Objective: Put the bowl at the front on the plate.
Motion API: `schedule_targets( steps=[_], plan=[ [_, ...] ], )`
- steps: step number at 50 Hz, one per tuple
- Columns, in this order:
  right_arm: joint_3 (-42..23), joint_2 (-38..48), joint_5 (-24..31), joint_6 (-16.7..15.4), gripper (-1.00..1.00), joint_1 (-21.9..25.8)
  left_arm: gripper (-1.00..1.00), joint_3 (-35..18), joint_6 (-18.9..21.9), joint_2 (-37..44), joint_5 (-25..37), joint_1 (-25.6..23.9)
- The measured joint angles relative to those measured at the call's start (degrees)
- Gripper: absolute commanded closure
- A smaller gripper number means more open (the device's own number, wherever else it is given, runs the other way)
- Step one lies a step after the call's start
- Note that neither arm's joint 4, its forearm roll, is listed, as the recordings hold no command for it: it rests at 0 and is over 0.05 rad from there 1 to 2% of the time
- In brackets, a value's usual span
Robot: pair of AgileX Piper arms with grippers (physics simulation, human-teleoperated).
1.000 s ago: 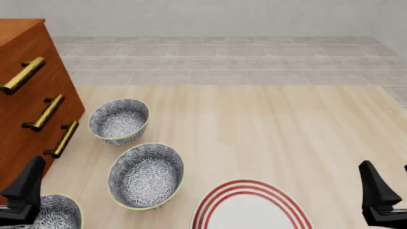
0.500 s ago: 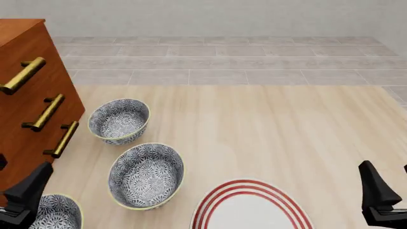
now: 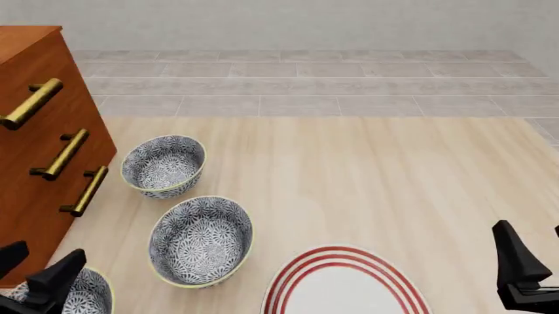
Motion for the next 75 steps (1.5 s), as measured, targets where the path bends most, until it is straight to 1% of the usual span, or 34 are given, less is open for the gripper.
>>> schedule_targets(
  steps=[13, 21, 39, 52, 62, 75],
  plan=[
    [0.01, -0.05, -0.13, -0.1, -1.0, 0.22, -1.0, 4.06, -1.57, 1.62, -0.69, 0.67],
    [0.03, -0.09, -0.2, -0.03, -1.0, 0.25, -1.0, 5.63, -2.89, 2.5, -0.91, 0.3],
    [0.06, -0.13, -0.3, 0.07, -1.0, 0.33, -1.0, 7.06, -6.05, 3.49, -0.71, -1.18],
    [0.03, -0.14, -0.36, 0.16, -1.0, 0.31, -1.0, 8.05, -9.68, 4.83, -1.67, -3.38],
    [0.04, -0.15, -0.47, 0.33, -1.0, 0.24, -1.0, 9.75, -11.39, 6.39, -3.85, -4.53],
    [0.02, -0.17, -0.61, 0.7, -1.0, 0.05, -1.0, 12.06, -12.5, 9.97, -7.67, -5.44]
  ],
)
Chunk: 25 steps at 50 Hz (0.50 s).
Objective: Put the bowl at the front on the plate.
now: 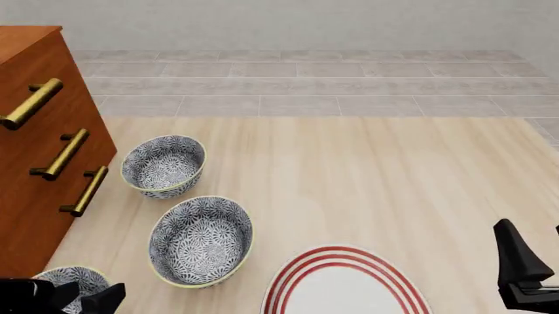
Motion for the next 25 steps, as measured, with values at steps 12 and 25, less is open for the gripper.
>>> schedule_targets(
  steps=[12, 25],
  plan=[
    [0.03, 0.0, -0.03, 0.42, -1.0, -0.03, -1.0, 1.38, -1.68, 3.84, -2.87, -0.97],
    [0.02, -0.01, -0.06, 0.83, -1.0, -0.01, -1.0, 2.61, -3.24, 6.92, -5.3, -1.56]
  ],
)
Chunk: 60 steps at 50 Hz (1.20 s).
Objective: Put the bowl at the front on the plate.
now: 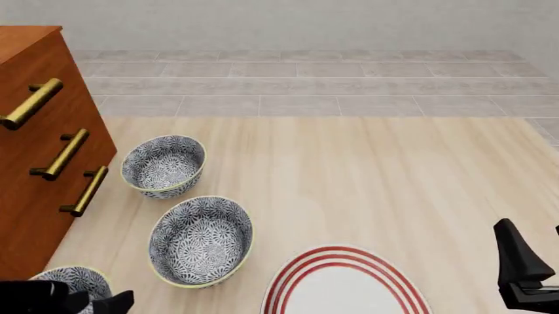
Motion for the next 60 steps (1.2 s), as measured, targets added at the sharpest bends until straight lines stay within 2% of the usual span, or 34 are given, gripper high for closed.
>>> schedule_targets(
  steps=[29, 30, 46, 60],
  plan=[
    [0.04, 0.0, -0.19, 0.66, -1.0, -0.17, -1.0, 0.88, -1.74, 7.66, -4.64, -0.1],
    [0.04, 0.0, -0.2, 0.67, -1.0, -0.18, 1.0, 0.89, -1.64, 8.13, -4.91, 0.04],
    [0.07, -0.01, -0.28, 0.6, -1.0, -0.27, 1.0, -0.23, 2.83, 14.25, -9.06, 1.87],
    [0.08, 0.0, -0.27, 0.55, -1.0, -0.28, 1.0, -0.67, 4.21, 11.46, -6.53, 2.34]
  ],
)
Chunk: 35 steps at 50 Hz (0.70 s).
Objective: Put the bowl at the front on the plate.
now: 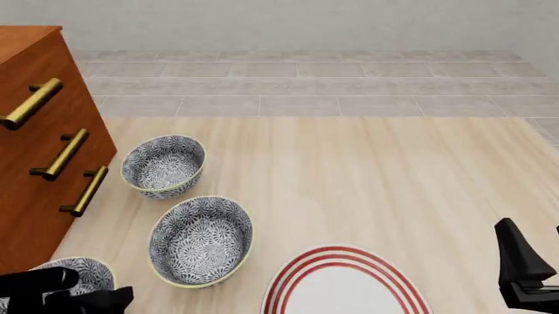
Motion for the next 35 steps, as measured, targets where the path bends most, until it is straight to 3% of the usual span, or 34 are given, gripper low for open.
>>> schedule_targets(
  steps=[17, 35],
  plan=[
    [-0.06, 0.01, 0.12, 0.27, -1.0, -0.08, 1.0, -6.26, 1.33, -7.49, 8.82, 1.67],
    [-0.07, 0.01, 0.16, 0.43, -1.0, -0.12, 1.0, -13.97, 2.37, -11.19, 14.08, 3.47]
  ],
)
